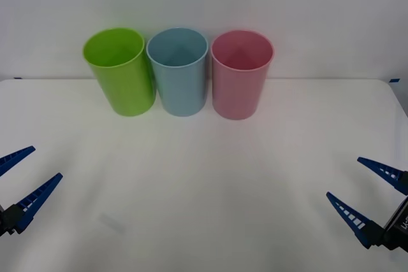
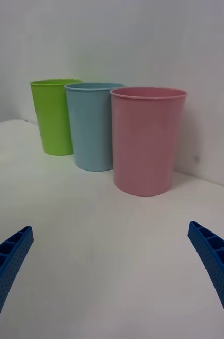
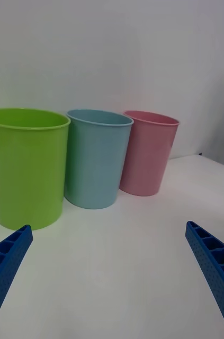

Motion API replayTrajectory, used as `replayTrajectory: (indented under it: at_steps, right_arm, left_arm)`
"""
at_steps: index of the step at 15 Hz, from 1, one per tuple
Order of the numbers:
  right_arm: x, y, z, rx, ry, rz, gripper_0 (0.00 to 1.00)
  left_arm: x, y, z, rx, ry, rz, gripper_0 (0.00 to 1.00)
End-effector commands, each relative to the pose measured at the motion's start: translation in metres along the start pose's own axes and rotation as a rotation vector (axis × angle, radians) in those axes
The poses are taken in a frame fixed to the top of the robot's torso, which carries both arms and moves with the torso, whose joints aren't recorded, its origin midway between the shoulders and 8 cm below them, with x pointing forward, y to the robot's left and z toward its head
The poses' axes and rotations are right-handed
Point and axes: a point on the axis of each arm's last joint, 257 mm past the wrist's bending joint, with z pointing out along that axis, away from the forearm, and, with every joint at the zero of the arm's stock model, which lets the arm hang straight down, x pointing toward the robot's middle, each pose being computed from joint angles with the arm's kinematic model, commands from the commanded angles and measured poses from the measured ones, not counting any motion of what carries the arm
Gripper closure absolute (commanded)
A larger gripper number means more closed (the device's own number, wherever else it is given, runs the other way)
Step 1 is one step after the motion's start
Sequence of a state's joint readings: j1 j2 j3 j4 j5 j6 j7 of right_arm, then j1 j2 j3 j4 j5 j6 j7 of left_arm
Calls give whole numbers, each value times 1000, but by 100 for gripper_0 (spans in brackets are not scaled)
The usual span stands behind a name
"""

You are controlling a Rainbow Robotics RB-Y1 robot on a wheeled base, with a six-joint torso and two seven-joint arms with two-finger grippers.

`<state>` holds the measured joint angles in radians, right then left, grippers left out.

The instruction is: Grasp the object on the table and drop it into the matching bin: aluminum can to the light blue bin, PET bottle to the pink bin.

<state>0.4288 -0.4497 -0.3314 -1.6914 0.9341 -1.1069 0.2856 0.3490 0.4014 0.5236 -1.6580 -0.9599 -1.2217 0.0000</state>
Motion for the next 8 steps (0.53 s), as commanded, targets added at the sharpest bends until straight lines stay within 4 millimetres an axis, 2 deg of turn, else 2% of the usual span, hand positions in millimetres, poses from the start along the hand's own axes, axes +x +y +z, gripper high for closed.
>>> replayTrajectory:
  at_steps: [1,4,8]
  right_arm:
    - [9,-1,-12,-2,16,15,0]
    - [14,0,-20,6,30,25,0]
    - [16,2,-21,5,34,31,0]
  left_arm:
    - [0,0,0,0,0,0,0]
    - [0,0,0,0,0,0,0]
    - [0,0,0,0,0,0,0]
